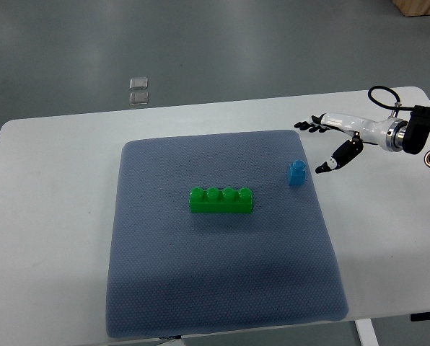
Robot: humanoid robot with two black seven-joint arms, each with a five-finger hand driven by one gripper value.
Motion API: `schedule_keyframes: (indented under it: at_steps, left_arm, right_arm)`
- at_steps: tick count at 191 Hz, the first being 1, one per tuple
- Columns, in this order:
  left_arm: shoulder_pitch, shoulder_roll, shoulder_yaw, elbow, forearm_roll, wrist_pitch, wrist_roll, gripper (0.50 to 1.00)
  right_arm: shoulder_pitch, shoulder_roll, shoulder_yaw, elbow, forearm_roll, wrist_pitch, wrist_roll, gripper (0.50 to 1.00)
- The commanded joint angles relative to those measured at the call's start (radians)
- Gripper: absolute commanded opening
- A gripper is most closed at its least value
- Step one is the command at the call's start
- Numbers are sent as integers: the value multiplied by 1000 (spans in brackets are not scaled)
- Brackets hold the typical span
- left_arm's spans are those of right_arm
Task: Stack blue block on green block with right hand
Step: 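Lower the right hand around the small blue block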
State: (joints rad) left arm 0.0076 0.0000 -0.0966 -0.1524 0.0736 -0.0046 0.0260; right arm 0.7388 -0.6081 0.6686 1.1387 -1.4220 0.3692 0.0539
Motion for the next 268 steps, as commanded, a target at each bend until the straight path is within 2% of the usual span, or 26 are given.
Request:
schedule_keyframes:
  at_steps: [1, 63, 104, 173, 214, 230, 268]
  left_arm:
    - [0, 0, 0, 1, 0, 0, 0, 1000]
    - [0, 0, 0, -1, 0, 0, 0, 1000]
    - [0, 0, 0, -1, 0, 0, 0, 1000]
    - [0, 0, 0, 1, 0, 0, 0, 1000]
    - [0, 0, 0, 1, 0, 0, 0, 1000]
    - [0, 0, 0, -1, 0, 0, 0, 1000]
    - [0, 0, 0, -1, 0, 0, 0, 1000]
  right_arm:
    - [8, -9, -26, 18, -28, 10, -15, 919]
    - [19, 21, -32, 16, -34, 13, -83, 917]
    - [22, 74, -34, 10, -37, 11, -120, 893]
    - [20, 106, -63, -4, -58, 5, -141, 807]
    - [20, 108, -64, -24, -71, -3, -141, 793]
    - [22, 113, -64, -50, -75, -4, -141, 772]
    - [31, 116, -73, -57, -75, -1, -141, 770]
